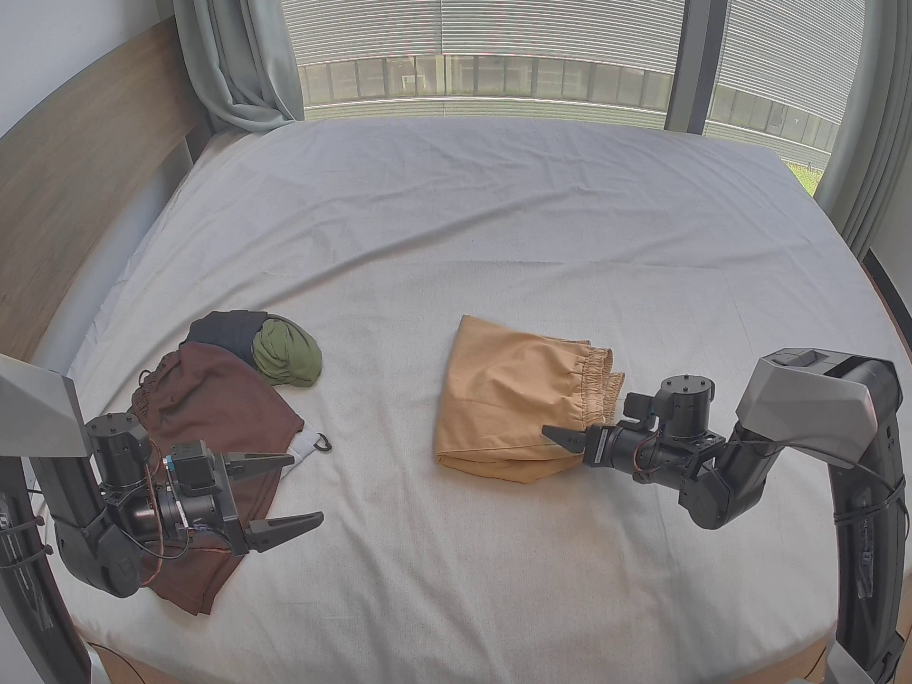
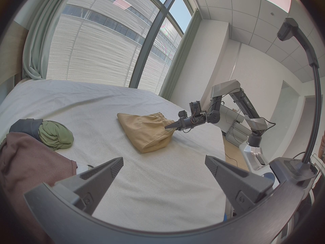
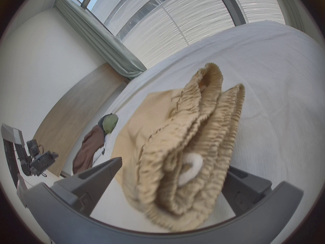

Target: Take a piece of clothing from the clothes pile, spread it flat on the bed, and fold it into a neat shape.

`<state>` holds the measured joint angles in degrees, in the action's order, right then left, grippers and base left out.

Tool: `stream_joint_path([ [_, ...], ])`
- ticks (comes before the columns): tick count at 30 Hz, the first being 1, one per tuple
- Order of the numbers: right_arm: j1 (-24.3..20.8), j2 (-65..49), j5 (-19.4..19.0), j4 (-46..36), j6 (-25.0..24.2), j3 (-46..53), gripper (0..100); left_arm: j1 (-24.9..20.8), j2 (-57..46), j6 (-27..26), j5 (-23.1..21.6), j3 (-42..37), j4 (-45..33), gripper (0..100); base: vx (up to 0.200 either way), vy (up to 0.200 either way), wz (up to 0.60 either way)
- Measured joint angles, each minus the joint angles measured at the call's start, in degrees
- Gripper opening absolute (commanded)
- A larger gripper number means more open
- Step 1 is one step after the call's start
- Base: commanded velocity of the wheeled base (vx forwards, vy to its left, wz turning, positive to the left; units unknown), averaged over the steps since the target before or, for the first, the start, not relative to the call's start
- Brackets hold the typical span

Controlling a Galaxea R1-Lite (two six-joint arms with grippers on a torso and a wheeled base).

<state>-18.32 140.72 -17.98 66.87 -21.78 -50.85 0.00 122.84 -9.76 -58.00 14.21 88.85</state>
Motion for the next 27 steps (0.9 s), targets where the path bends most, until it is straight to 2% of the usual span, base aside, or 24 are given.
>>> stream_joint_path([
  [4,-0.61,-1.46,0.09,-0.06,1.56,4.68,100,0.00,-0.02,0.00,0.01,0.04,-0.02,100,0.000,0.000,0.00],
  [8,-4.06,-4.69,-0.02,-0.02,2.71,11.98,100,0.00,-0.02,0.00,0.01,0.06,-0.05,100,0.000,0.000,0.00],
  [12,-7.75,-7.94,-0.54,-0.06,2.46,14.65,100,0.00,-0.05,0.00,0.01,0.11,-0.02,100,0.000,0.000,0.00],
  [15,-9.68,-10.25,-0.84,-0.17,0.60,14.58,100,0.02,-0.05,0.02,0.01,0.11,-0.02,100,0.000,0.000,0.00],
  [21,-11.45,-14.40,-3.47,0.41,-6.75,10.11,100,0.05,-0.05,0.02,0.01,0.11,-0.05,100,0.000,0.000,0.00],
  [27,-8.74,-15.01,-4.05,0.52,-8.79,5.05,100,0.10,-0.02,0.02,0.01,0.11,-0.05,100,0.000,0.000,0.00],
])
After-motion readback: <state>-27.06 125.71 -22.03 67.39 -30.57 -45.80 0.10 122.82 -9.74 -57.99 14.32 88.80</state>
